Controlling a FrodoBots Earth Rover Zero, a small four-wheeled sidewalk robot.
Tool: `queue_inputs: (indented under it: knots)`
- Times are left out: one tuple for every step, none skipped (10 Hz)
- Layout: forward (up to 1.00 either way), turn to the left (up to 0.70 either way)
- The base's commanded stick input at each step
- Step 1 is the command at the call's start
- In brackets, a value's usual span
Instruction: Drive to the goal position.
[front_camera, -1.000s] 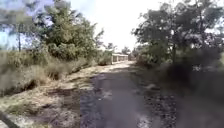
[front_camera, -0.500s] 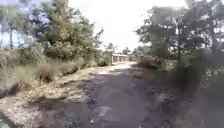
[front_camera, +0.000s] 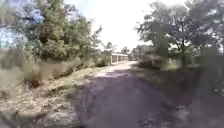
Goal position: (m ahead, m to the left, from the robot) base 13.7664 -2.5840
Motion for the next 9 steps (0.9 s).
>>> queue_inputs:
  knots:
    - [0.85,0.00]
    - [0.85,0.00]
    - [0.85,0.00]
    - [0.85,0.00]
    - [0.85,0.00]
    - [0.85,0.00]
    - [0.85,0.00]
    - [0.85,0.00]
    - [0.85,0.00]
